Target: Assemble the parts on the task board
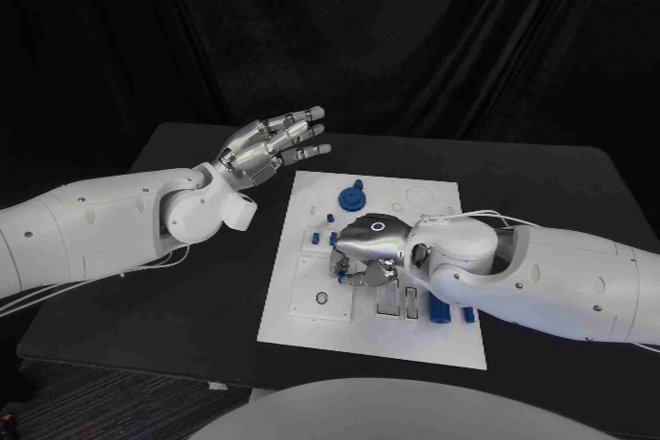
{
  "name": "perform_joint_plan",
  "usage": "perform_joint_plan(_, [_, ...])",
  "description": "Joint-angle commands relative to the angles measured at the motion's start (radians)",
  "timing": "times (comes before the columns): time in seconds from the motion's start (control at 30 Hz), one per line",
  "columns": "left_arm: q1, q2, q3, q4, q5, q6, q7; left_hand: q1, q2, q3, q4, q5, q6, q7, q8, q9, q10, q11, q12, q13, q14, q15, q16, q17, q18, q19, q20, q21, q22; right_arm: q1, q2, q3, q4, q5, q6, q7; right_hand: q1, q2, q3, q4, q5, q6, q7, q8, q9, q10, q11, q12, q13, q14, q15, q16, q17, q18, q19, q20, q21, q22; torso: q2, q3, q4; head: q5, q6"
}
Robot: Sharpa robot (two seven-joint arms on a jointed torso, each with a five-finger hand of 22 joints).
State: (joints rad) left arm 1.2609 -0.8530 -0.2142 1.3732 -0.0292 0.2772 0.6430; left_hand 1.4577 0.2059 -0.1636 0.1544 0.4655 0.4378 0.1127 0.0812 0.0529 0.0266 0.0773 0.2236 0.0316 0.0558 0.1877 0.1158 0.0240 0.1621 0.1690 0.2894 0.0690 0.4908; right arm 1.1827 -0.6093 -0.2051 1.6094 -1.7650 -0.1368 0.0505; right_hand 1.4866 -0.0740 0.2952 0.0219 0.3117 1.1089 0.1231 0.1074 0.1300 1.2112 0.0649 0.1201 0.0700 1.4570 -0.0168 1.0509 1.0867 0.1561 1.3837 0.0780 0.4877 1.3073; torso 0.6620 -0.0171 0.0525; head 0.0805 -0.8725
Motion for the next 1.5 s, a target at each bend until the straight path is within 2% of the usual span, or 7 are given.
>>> perform_joint_plan(0.03, [-0.002, 0.003, 0.001, 0.001, 0.002, 0.016, 0.004, 0.0, 0.009, 0.003, -0.003, 0.002, 0.011, 0.002, 0.007, 0.001, 0.002, 0.008, 0.005, 0.001, 0.002, 0.007, 0.006, 0.002, 0.006, 0.009, 0.002, 0.005, -0.001, -0.006, 0.004, -0.002, -0.002, -0.008, 0.001, -0.014, 0.003, -0.01, 0.007, 0.001, -0.004, -0.003, 0.006, -0.006, -0.001, 0.004, 0.001, -0.001, 0.001, -0.009, -0.001, -0.006, -0.001, -0.008, -0.007, 0.001, -0.003, 0.067, 0.0, -0.0001, 0.0, -0.002, 0.0])
perform_joint_plan(0.7, [-0.003, 0.004, 0.001, 0.001, 0.002, 0.022, -0.005, 0.0, 0.011, 0.005, -0.004, 0.002, 0.013, 0.004, 0.008, 0.002, 0.002, 0.009, 0.006, 0.001, 0.003, 0.009, 0.008, 0.002, 0.005, 0.01, 0.003, 0.005, 0.0, -0.01, 0.005, -0.002, -0.007, -0.008, 0.024, -0.019, -0.005, -0.018, 0.012, 0.001, -0.01, -0.028, 0.018, -0.027, -0.009, -0.027, 0.014, -0.022, -0.002, -0.023, 0.009, -0.019, -0.012, -0.006, -0.023, 0.006, -0.031, 0.061, -0.001, -0.0005, 0.0008, -0.001, 0.0])
perform_joint_plan(0.77, [-0.003, 0.004, 0.001, 0.0, 0.002, 0.023, -0.005, 0.0, 0.011, 0.005, -0.004, 0.002, 0.013, 0.004, 0.008, 0.002, 0.002, 0.009, 0.006, 0.001, 0.003, 0.009, 0.008, 0.002, 0.005, 0.01, 0.003, 0.005, 0.0, -0.01, 0.004, -0.002, -0.007, -0.008, 0.032, -0.02, -0.018, -0.028, 0.011, 0.008, -0.031, -0.063, 0.021, -0.045, -0.018, -0.073, 0.026, -0.042, -0.006, -0.034, 0.02, -0.032, -0.022, -0.005, -0.037, 0.012, -0.06, 0.055, -0.002, -0.0008, 0.0001, 0.0, 0.0])
perform_joint_plan(0.87, [-0.003, 0.004, 0.001, 0.0, 0.002, 0.023, -0.006, 0.001, 0.012, 0.006, -0.005, 0.002, 0.012, 0.004, 0.008, 0.001, 0.002, 0.01, 0.006, 0.001, 0.004, 0.009, 0.01, 0.003, 0.005, 0.011, 0.003, 0.006, 0.001, -0.011, 0.001, -0.002, -0.007, -0.008, 0.04, -0.02, -0.04, -0.048, -0.01, 0.018, -0.089, -0.216, -0.038, -0.046, -0.052, -0.206, 0.047, -0.056, -0.004, -0.069, 0.032, -0.062, -0.048, 0.003, -0.076, 0.025, -0.139, 0.039, -0.001, -0.0007, -0.0012, 0.001, 0.0])
perform_joint_plan(1.03, [-0.003, 0.004, 0.001, -0.001, 0.002, 0.022, -0.006, 0.001, 0.012, 0.006, -0.005, 0.002, 0.012, 0.005, 0.009, 0.001, 0.002, 0.01, 0.006, 0.001, 0.005, 0.01, 0.012, 0.003, 0.004, 0.012, 0.003, 0.006, 0.001, -0.011, -0.007, -0.002, -0.006, -0.008, 0.03, -0.009, -0.051, -0.04, -0.107, 0.033, -0.153, -0.417, -0.074, -0.044, -0.066, -0.407, 0.066, -0.031, 0.003, -0.11, 0.033, -0.059, -0.054, 0.017, -0.113, 0.034, -0.203, 0.03, 0.0, 0.0003, -0.0004, 0.001, 0.0])
perform_joint_plan(1.2, [-0.004, 0.004, 0.001, -0.004, 0.002, 0.023, -0.005, 0.0, 0.012, 0.006, -0.005, 0.001, 0.011, 0.005, 0.009, 0.001, 0.001, 0.01, 0.006, 0.001, 0.005, 0.01, 0.012, 0.003, 0.004, 0.012, 0.003, 0.006, 0.002, -0.01, -0.022, -0.002, -0.002, -0.008, -0.026, 0.016, -0.027, -0.043, -0.171, 0.078, -0.174, -0.538, -0.084, -0.053, -0.074, -0.504, 0.074, -0.003, 0.0, -0.141, 0.04, -0.07, -0.076, 0.022, -0.136, 0.043, -0.26, 0.021, 0.0, 0.0006, -0.0006, 0.003, 0.0])
perform_joint_plan(1.5, [-0.006, -0.001, 0.001, -0.005, 0.002, 0.021, -0.004, 0.0, 0.012, 0.006, -0.005, 0.001, 0.011, 0.005, 0.009, 0.001, 0.001, 0.011, 0.005, 0.001, 0.006, 0.011, 0.013, 0.003, 0.004, 0.013, 0.003, 0.006, 0.002, 0.026, -0.106, -0.002, 0.049, 0.013, -0.15, 0.045, 0.011, -0.035, -0.203, 0.168, -0.161, -0.391, -0.05, -0.02, -0.055, -0.524, 0.076, 0.096, 0.008, -0.141, 0.042, -0.039, -0.073, 0.02, -0.124, 0.048, -0.244, 0.027, -0.001, 0.0007, -0.0006, -0.002, 0.0])
